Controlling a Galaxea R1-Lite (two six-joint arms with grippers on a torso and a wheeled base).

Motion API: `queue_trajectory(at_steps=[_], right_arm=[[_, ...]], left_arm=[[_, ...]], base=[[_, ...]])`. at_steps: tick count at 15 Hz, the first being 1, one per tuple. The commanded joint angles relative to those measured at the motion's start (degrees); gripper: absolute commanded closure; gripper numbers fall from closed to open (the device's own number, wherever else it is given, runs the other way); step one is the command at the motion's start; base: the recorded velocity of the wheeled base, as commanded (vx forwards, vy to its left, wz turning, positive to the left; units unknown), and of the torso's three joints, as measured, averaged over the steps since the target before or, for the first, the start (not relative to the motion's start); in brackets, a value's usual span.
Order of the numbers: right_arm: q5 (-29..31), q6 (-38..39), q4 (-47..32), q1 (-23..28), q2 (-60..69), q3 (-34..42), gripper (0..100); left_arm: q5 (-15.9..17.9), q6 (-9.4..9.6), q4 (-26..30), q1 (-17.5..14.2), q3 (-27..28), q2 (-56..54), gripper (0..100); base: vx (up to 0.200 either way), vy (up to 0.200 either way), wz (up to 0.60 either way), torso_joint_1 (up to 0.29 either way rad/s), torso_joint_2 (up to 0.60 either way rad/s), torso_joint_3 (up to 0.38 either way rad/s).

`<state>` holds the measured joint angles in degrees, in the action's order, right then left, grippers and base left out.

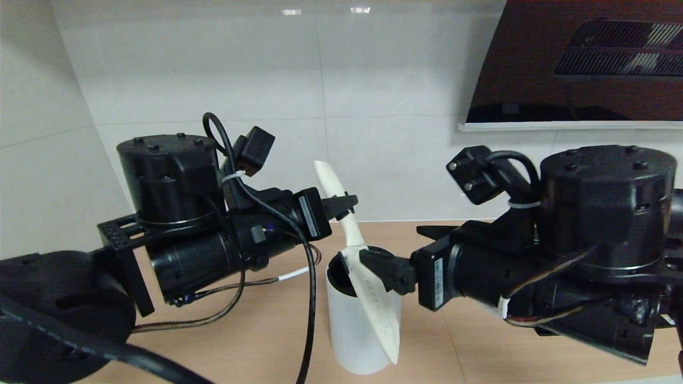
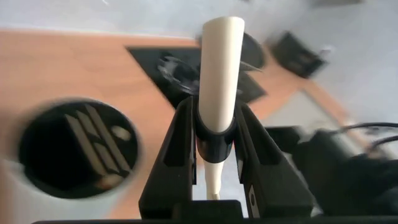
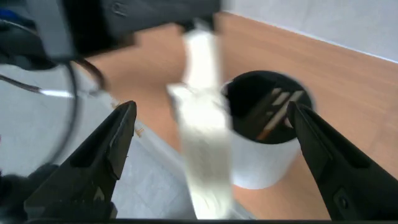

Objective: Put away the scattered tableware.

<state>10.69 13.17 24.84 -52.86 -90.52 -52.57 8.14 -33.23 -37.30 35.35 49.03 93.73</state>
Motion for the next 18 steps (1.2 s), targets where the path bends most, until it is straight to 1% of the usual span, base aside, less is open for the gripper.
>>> queue_trajectory(at_steps=[1, 2, 3, 4, 6, 7, 8, 9, 10, 11, 12, 13, 14, 15, 16, 17, 18], right_arm=[[-0.3, -0.3, 0.0, 5.2, 4.8, 0.8, 0], [-0.5, -0.7, -0.1, 6.6, 5.8, 0.8, 0], [-0.4, -1.3, -0.1, 8.2, 6.2, 0.8, 0], [-0.4, -1.6, -0.2, 10.0, 6.2, 0.8, 0], [-0.5, -1.7, -0.2, 12.8, 5.7, 0.7, 0], [-0.4, -2.4, -0.1, 13.3, 4.8, 0.7, 0], [-0.3, -3.1, -0.1, 13.4, 4.6, 0.8, 0], [-0.1, -3.6, -0.1, 13.4, 4.3, 1.1, 0], [-0.1, -3.7, -0.1, 13.4, 4.0, 1.2, 0], [-0.1, -3.7, -0.1, 13.4, 3.8, 1.2, 0], [0.0, -3.7, -0.1, 13.4, 3.6, 1.2, 0], [0.0, -3.8, -0.1, 13.4, 3.5, 1.2, 0], [0.0, -3.9, -0.1, 13.4, 3.5, 1.2, 0], [0.0, -4.4, -0.1, 13.4, 3.0, 1.3, 0], [0.0, -4.5, -0.1, 13.4, 2.6, 1.4, 0], [0.0, -4.5, -0.1, 13.4, 2.5, 1.5, 0], [0.0, -4.5, -0.1, 13.4, 2.4, 1.6, 0]], left_arm=[[-8.0, 4.32, 15.3, -2.4, 17.3, -1.1, 100], [-10.4, 4.4, 19.2, -2.4, 21.1, -1.2, 100], [-13.2, 4.49, 20.3, -2.4, 21.7, -2.0, 100], [-16.0, 4.58, 20.3, -2.4, 19.3, -3.0, 100], [-17.7, 6.34, 19.6, -2.2, 18.2, -2.7, 100], [-21.2, 7.39, 18.2, -0.9, 18.1, -2.2, 100], [-23.7, 8.01, 16.9, 0.1, 18.1, -1.4, 100], [-26.1, 9.68, 15.7, 0.9, 17.5, -0.7, 100], [-28.5, 11.96, 14.3, 1.8, 16.5, 0.0, 100], [-30.2, 13.46, 11.9, 2.6, 15.8, 1.0, 100], [-31.5, 14.86, 8.2, 3.2, 14.7, 2.2, 100], [-31.8, 15.74, 6.5, 3.4, 14.3, 2.9, 100], [-32.1, 17.41, 3.1, 3.7, 13.3, 4.1, 100], [-33.2, 20.84, -1.6, 4.2, 11.4, 5.9, 100], [-35.1, 24.53, -5.7, 4.3, 10.2, 7.9, 100], [-36.1, 25.76, -7.4, 4.3, 9.9, 8.7, 100], [-37.1, 27.25, -10.7, 4.5, 9.5, 10.1, 100]], base=[[0.0, 0.0, 0.0, 0.0, 0.0, 0.0], [0.0, 0.0, 0.0, 0.0, 0.0, 0.0], [0.0, 0.0, 0.0, 0.0, 0.0, 0.0], [0.0, 0.0, 0.0, 0.0, 0.0, 0.0], [0.0, 0.0, 0.0, 0.0, 0.0, 0.0], [0.0, 0.0, 0.0, 0.0, 0.0, 0.0], [0.0, 0.0, 0.0, 0.0, 0.0, 0.0], [0.0, 0.0, 0.0, 0.0, 0.0, 0.0], [0.0, 0.0, 0.0, 0.0, 0.0, 0.0], [0.0, 0.0, 0.0, 0.0, 0.0, 0.0], [0.0, 0.0, 0.0, 0.0, 0.0, 0.0], [0.0, 0.0, 0.0, 0.0, 0.0, 0.0], [0.0, 0.0, 0.0, 0.0, 0.0, 0.0], [0.0, 0.0, 0.0, 0.0, 0.0, 0.0], [0.0, 0.0, 0.0, 0.0, 0.0, 0.0], [0.0, 0.0, 0.0, 0.0, 0.0, 0.0], [0.0, 0.0, 0.0, 0.0, 0.0, 0.0]])
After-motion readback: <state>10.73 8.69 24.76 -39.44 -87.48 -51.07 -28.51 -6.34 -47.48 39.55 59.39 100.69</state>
